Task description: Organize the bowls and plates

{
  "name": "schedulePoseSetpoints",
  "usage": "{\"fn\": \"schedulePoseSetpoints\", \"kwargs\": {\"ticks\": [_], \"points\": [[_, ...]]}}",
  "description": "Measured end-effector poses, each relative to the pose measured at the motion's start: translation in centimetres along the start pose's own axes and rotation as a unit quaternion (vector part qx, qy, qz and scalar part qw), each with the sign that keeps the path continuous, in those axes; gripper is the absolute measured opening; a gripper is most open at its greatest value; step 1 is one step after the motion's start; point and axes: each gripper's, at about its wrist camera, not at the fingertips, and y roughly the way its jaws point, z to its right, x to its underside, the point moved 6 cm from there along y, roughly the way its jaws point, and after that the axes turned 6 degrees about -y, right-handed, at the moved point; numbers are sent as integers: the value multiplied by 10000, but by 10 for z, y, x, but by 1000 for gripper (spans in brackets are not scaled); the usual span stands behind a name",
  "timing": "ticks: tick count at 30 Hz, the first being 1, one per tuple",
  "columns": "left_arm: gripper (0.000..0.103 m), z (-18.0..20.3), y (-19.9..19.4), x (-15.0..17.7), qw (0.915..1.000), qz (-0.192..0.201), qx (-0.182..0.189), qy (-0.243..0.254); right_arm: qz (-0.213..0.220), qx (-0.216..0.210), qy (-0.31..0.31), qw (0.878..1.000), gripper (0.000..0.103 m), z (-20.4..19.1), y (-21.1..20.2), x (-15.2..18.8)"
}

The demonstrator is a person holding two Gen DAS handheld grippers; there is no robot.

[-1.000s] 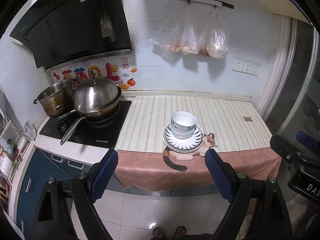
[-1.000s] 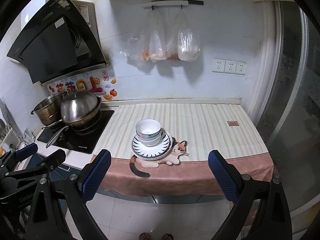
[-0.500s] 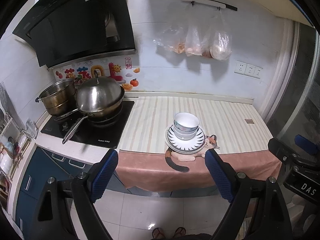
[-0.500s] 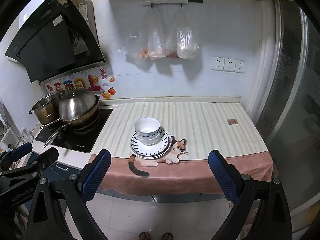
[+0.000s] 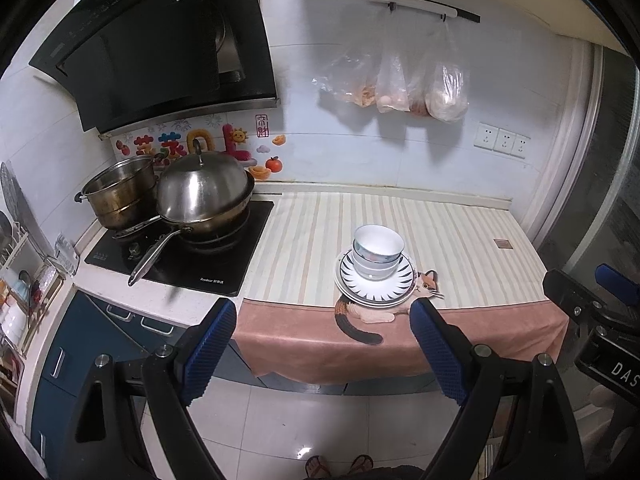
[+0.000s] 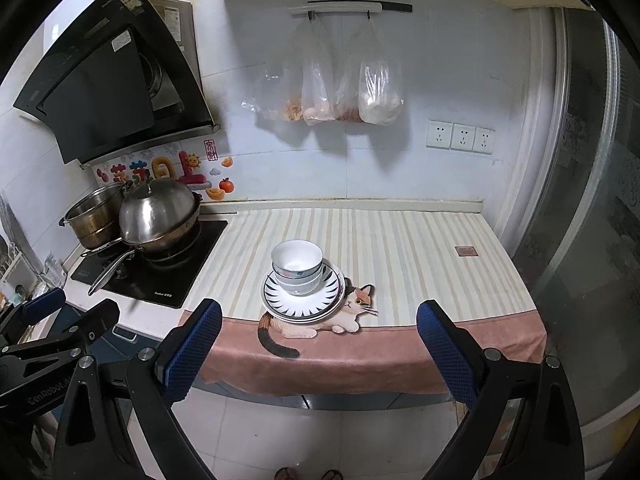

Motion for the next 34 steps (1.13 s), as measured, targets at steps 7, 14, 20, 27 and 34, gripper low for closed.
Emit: {"fn": "schedulePoseSetpoints", "kwargs": {"ticks": [7,14,20,27,34], "points": [[89,1,0,0,10000,-10,9,-2,-29,-20,7,10000,100,-1,1,-1],[89,5,0,1,10000,-39,25,-18,-49,10,-12,10000,100,2,0,-2],[89,6,0,1,10000,-29,22,-17,-41,31,-2,10000,100,4,1,0],[89,7,0,2,10000,-43,20,-30,-37,53,6,10000,100,6,1,2],[89,7,2,0,10000,-59,47,-14,-40,101,-12,9999,100,6,3,4]]}}
